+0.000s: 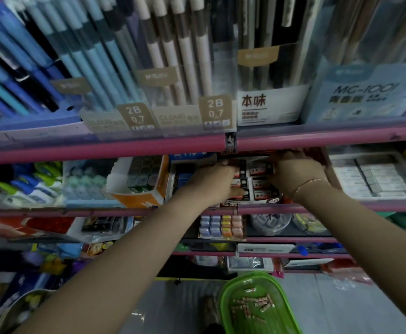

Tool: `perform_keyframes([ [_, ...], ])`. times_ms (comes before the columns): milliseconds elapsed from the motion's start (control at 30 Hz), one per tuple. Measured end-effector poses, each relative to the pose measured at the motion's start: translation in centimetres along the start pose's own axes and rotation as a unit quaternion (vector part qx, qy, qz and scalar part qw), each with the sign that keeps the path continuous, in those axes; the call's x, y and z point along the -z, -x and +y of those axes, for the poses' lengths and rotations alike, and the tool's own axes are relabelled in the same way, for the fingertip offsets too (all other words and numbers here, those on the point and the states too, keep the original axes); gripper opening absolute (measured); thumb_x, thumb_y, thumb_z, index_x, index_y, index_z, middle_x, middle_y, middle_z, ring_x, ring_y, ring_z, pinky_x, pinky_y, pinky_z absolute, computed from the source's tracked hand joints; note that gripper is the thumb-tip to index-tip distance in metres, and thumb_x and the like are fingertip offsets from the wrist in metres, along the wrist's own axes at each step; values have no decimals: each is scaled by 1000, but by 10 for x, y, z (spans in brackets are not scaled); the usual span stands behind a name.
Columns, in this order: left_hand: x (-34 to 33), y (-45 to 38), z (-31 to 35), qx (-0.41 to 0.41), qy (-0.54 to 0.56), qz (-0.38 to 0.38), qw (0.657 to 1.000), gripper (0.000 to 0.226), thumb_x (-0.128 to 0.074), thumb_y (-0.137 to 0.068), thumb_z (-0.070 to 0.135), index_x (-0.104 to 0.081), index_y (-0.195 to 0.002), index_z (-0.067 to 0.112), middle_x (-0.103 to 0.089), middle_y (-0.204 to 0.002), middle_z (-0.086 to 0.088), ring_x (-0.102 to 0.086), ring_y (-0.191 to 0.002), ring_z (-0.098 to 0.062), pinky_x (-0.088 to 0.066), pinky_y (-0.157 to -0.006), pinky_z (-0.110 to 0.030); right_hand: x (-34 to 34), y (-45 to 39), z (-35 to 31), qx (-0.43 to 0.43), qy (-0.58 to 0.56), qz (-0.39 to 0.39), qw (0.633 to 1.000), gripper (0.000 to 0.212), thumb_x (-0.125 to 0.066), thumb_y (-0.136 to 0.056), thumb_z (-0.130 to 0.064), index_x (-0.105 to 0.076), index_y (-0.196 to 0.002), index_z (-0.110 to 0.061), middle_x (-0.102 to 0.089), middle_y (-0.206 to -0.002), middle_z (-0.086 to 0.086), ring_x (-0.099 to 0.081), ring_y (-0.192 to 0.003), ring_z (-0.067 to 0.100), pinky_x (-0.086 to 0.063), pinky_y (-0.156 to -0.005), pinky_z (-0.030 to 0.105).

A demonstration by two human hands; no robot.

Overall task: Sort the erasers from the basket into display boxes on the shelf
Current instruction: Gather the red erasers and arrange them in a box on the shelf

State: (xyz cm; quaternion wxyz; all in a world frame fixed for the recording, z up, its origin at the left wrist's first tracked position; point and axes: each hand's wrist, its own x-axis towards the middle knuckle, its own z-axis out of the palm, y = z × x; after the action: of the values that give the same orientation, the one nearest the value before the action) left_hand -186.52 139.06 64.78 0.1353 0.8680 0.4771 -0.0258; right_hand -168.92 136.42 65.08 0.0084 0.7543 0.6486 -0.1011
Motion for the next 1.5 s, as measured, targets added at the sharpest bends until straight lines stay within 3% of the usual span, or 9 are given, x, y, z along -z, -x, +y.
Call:
perform_keyframes([
  [167,1,3,0,-12,1,0,1000,60,-60,-89,46,-47,-137,12,-48,-136,-6,-54,-115,-27,-45,-91,-33,-4,3,-5,57,93,116,987,25,-58,-85,-28,-67,-107,-20,-67,-103,9,-64,-94,32,-49,-72,34],
  [467,4,3,2,-31,-6,-13,999,59,-58,-91,42,-39,-144,23,-44,-138,-5,-53,-115,-26,-41,-80,-27,-16,1,-9,86,163,130,974,27,-54,-87,-21,-62,-111,-27,-68,-87,3,-67,-81,24,-35,-60,28],
  [800,1,3,-1,-29,27,0,999,59,-62,-89,41,-42,-142,24,-44,-138,-2,-50,-120,-24,-38,-84,-26,-15,-4,-8,78,126,93,985,33,-49,-90,-22,-52,-123,-25,-63,-112,4,-60,-104,27,-43,-82,33],
  [900,4,7,-3,39,154,57,986,54,-63,-89,39,-49,-137,21,-54,-122,6,-58,-106,-14,-41,-79,-17,-4,2,-12,5,-24,88,996,33,-52,-89,-29,-58,-118,-15,-63,-113,12,-61,-102,30,-47,-80,34],
  [967,6,10,0,143,375,134,906,39,-61,-90,37,-59,-124,17,-59,-89,8,-59,-66,-3,-42,-54,-10,9,15,-16,-34,-304,42,951,27,-62,-86,-31,-67,-106,-12,-68,-104,12,-66,-85,21,-50,-71,25],
  [1100,13,22,18,227,816,129,516,22,-54,-94,26,-68,-84,12,-53,-59,4,-37,-36,-3,-32,-36,-17,28,62,-34,33,-584,-229,778,26,-69,-80,-34,-69,-95,-13,-73,-78,10,-55,-44,7,-43,-44,20],
  [1200,10,25,31,221,863,160,425,25,-50,-97,25,-63,-82,11,-46,-52,9,-34,-37,-4,-31,-36,-17,24,77,-47,6,-621,-216,753,18,-72,-80,-17,-62,-92,-7,-68,-67,1,-59,-48,1,-44,-46,11],
  [1333,3,33,40,210,848,218,434,21,-51,-97,21,-65,-88,9,-55,-66,5,-50,-51,-5,-43,-48,-18,17,82,-45,-47,-670,-191,716,15,-72,-77,-4,-63,-90,-5,-64,-54,1,-57,-45,8,-42,-42,14],
  [1500,-9,55,41,177,770,110,603,24,-54,-95,32,-62,-110,16,-72,-104,-1,-68,-98,-13,-53,-88,-28,10,75,-27,-138,-685,-26,715,17,-77,-72,-12,-66,-84,-10,-68,-73,7,-59,-60,15,-44,-55,25],
])
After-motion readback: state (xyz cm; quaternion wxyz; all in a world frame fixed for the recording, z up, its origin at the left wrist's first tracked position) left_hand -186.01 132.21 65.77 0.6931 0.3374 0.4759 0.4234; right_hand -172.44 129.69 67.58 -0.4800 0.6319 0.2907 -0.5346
